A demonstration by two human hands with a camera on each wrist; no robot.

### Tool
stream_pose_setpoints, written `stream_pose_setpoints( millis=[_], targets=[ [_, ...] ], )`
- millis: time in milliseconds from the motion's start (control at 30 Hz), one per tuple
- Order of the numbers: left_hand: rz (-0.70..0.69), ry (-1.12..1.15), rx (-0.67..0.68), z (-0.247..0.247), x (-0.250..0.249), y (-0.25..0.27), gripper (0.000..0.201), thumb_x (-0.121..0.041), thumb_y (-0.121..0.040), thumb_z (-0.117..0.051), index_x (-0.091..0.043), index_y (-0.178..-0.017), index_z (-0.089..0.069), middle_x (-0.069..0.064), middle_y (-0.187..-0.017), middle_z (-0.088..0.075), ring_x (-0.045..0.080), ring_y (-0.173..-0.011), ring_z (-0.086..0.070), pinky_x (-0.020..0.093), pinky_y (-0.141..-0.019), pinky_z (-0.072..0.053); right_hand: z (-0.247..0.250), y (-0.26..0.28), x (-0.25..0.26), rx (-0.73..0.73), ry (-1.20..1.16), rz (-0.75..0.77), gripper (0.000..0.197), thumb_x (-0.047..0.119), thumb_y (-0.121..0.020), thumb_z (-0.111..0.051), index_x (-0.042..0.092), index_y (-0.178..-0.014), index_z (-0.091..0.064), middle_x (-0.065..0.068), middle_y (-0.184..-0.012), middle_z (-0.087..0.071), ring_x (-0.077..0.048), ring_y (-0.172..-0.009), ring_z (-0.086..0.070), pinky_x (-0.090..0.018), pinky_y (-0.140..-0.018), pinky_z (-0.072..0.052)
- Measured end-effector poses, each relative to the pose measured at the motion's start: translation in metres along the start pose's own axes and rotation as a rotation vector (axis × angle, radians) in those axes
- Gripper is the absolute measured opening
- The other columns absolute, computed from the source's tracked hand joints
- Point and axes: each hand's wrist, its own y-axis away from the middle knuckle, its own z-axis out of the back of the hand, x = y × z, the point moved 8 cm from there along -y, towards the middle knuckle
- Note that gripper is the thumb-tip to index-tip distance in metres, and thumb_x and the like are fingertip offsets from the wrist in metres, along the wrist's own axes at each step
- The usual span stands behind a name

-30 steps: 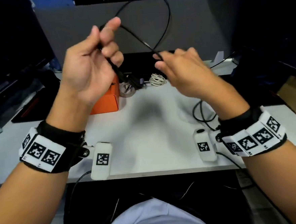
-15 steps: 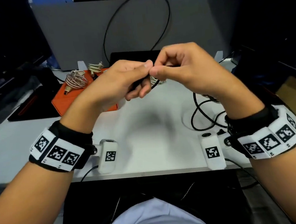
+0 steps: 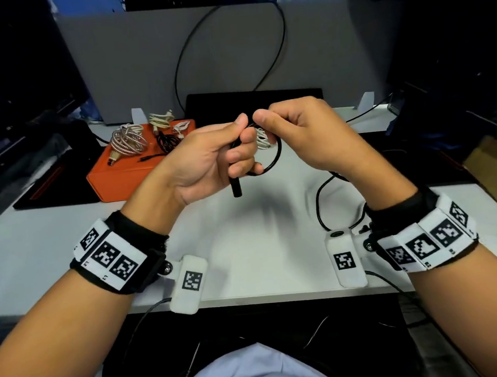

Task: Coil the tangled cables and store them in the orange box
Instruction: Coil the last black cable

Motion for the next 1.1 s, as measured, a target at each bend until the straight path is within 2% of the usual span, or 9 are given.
stream_pose_setpoints(
  millis=[233, 333, 500, 667, 733, 800, 933, 1033, 1100],
  targets=[
    [-0.093, 0.119, -0.077, 0.009, 0.001, -0.006, 0.034, -0.018, -0.109, -0.034, 0.002, -0.115, -0.062, -0.009, -0.059, -0.044, 0.002, -0.041, -0.038, 0.025, -0.069, -0.05, -0.03, 0.003, -0.016, 0.061, -0.551, -0.243, 0.036, 0.04, -0.112, -0.039, 0.021, -0.084, -0.051, 0.008, -0.071, -0.053, -0.009, -0.051, -0.033, -0.025, -0.047, -0.021],
    [-0.066, 0.213, -0.042, 0.007, 0.002, -0.007, 0.038, -0.02, -0.106, -0.037, 0.0, -0.111, -0.068, -0.009, -0.054, -0.031, 0.004, -0.039, -0.028, 0.024, -0.062, -0.045, -0.023, 0.002, -0.015, 0.029, -0.649, -0.241, 0.033, 0.034, -0.111, -0.047, 0.017, -0.082, -0.051, 0.0, -0.066, -0.054, -0.01, -0.044, -0.026, -0.026, -0.047, -0.015],
    [0.046, 0.192, 0.046, -0.006, 0.004, -0.002, 0.05, -0.038, -0.11, -0.029, -0.019, -0.071, -0.056, -0.009, -0.048, -0.017, 0.008, -0.036, -0.017, 0.022, -0.055, -0.042, -0.017, 0.002, -0.001, 0.026, -0.57, -0.104, 0.035, 0.032, -0.109, -0.051, 0.015, -0.08, -0.057, -0.008, -0.061, -0.055, -0.007, -0.039, -0.029, -0.02, -0.042, -0.023],
    [-0.177, 0.382, -0.06, -0.001, -0.023, -0.001, 0.033, -0.025, -0.108, -0.034, -0.005, -0.103, -0.061, -0.009, -0.048, -0.04, 0.005, -0.046, -0.05, 0.027, -0.079, -0.057, -0.02, -0.002, -0.004, -0.017, -0.323, -0.05, 0.024, 0.027, -0.113, -0.038, 0.018, -0.119, -0.059, -0.006, -0.067, -0.059, -0.005, -0.04, -0.045, -0.017, -0.041, -0.034],
    [-0.285, 0.443, -0.187, 0.014, -0.032, 0.0, 0.035, -0.015, -0.106, -0.039, 0.007, -0.119, -0.063, -0.002, -0.062, -0.049, 0.006, -0.055, -0.059, 0.028, -0.083, -0.058, -0.034, 0.002, -0.008, 0.143, -0.05, -0.054, 0.033, 0.026, -0.112, -0.039, 0.03, -0.143, -0.051, 0.006, -0.066, -0.057, -0.005, -0.053, -0.053, -0.012, -0.051, -0.037],
    [-0.381, 0.429, -0.314, 0.033, -0.038, 0.003, 0.042, -0.007, -0.11, -0.036, 0.012, -0.107, -0.073, 0.011, -0.094, -0.056, 0.009, -0.064, -0.066, 0.03, -0.084, -0.059, -0.053, 0.012, -0.011, 0.374, 0.204, -0.072, 0.033, 0.032, -0.111, -0.042, 0.03, -0.142, -0.054, 0.014, -0.068, -0.049, -0.009, -0.068, -0.05, -0.019, -0.059, -0.036],
    [-0.394, -0.109, -0.437, 0.042, -0.037, 0.003, 0.025, -0.009, -0.111, -0.033, 0.004, -0.124, -0.05, 0.004, -0.093, -0.076, 0.019, -0.08, -0.075, 0.036, -0.083, -0.06, -0.06, 0.024, 0.011, 0.536, 0.334, 0.065, 0.025, 0.034, -0.107, -0.051, 0.013, -0.107, -0.065, 0.006, -0.07, -0.054, -0.011, -0.067, -0.049, -0.031, -0.064, -0.038],
    [-0.259, -0.669, -0.273, 0.021, -0.024, -0.002, 0.019, -0.011, -0.11, -0.036, -0.004, -0.113, -0.053, 0.005, -0.097, -0.076, 0.022, -0.073, -0.073, 0.031, -0.078, -0.054, -0.029, 0.018, 0.028, 0.376, 0.209, 0.136, 0.014, 0.025, -0.1, -0.064, 0.013, -0.097, -0.072, 0.002, -0.076, -0.067, -0.013, -0.07, -0.058, -0.04, -0.072, -0.048],
    [-0.179, -0.742, -0.132, 0.005, -0.016, 0.0, 0.028, -0.014, -0.108, -0.036, 0.007, -0.109, -0.055, 0.017, -0.09, -0.074, 0.032, -0.055, -0.059, 0.03, -0.073, -0.052, -0.004, 0.014, 0.028, 0.248, -0.029, 0.106, 0.007, 0.019, -0.095, -0.073, 0.013, -0.093, -0.07, 0.002, -0.075, -0.071, -0.013, -0.072, -0.065, -0.036, -0.073, -0.053]
  ],
)
